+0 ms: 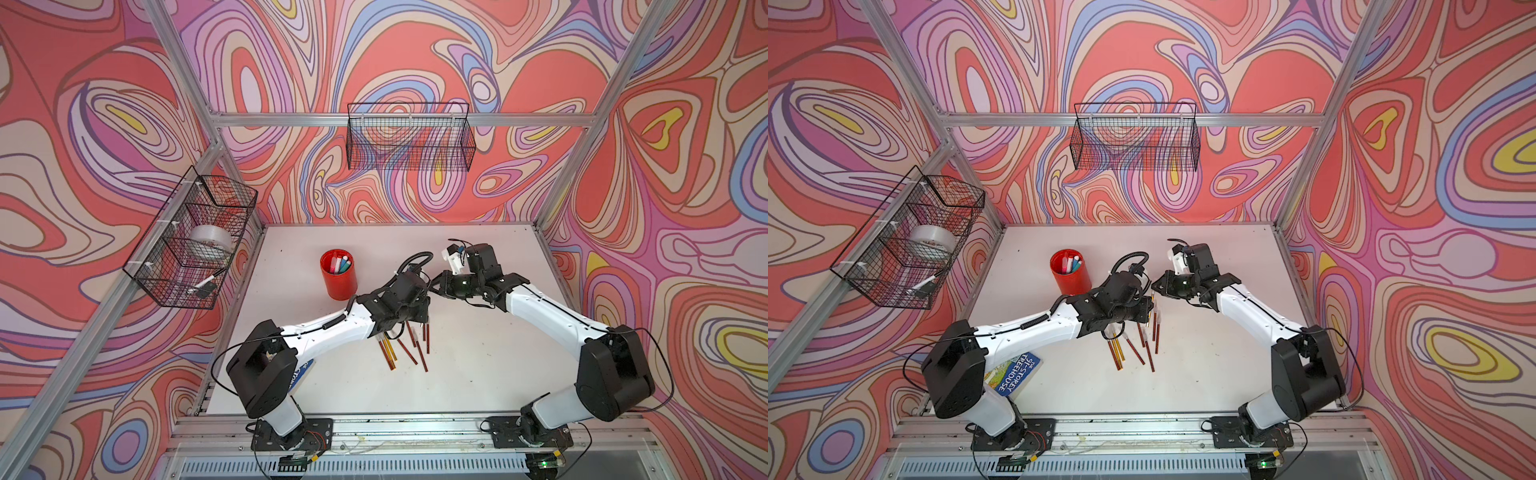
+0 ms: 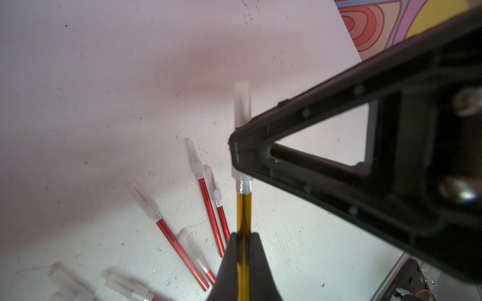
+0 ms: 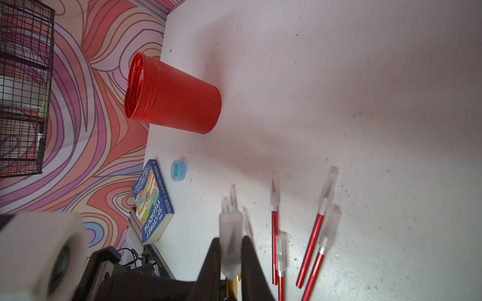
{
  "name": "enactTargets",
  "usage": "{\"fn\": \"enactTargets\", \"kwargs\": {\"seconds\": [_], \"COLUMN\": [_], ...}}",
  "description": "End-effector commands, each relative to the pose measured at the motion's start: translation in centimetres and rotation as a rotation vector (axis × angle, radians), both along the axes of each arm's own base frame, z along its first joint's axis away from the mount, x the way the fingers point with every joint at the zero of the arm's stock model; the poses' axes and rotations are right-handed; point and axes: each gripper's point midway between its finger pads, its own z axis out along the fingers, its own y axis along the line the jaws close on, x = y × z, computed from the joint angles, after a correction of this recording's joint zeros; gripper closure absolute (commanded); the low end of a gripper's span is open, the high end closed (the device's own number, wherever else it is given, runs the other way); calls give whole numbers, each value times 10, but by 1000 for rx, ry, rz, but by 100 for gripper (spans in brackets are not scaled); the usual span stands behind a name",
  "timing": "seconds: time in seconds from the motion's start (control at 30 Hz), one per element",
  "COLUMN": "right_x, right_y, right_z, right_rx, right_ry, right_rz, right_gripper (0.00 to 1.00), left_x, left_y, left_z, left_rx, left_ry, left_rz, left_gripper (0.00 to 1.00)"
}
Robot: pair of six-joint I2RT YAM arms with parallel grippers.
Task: Remove protective caps from carving knives
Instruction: Remove the protective sleeve from the carving knife, then place the protective sleeve at the center of the board.
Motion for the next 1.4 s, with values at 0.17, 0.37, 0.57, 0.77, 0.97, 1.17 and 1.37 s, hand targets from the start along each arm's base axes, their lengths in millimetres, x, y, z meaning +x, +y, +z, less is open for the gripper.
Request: {"fn": "enactTargets", "kwargs": {"seconds": [0.17, 0.37, 0.57, 0.77, 0.97, 1.17, 1.37], "right_x": [16, 46, 71, 88, 85, 40, -7], "right_y": [-10, -15, -14, -25, -94, -156, -204], "right_z": [12, 19, 24, 34, 9, -54, -110], "right_rx": [-74, -121, -130, -192, -521, -699, -897], "right_ry": [-58, -63, -74, -118, -116, 43, 194], "right_rz": [-55, -91, -99, -130, -304, -371, -416], "right_gripper": [100, 100, 100, 100, 100, 100, 100], "left_x": [0, -8, -11, -11, 12, 54, 90], "left_y": [-2, -1, 2, 9, 41, 85, 98], "left_z": [-6, -24, -27, -29, -29, -33, -34], "left_rx": [12, 12, 9, 35, 24, 96, 229], "left_ry": [29, 84, 87, 84, 113, 126, 90], "left_rz": [-7, -13, -7, 2, 106, 251, 308], "left_gripper": [100, 100, 100, 100, 100, 100, 100]}}
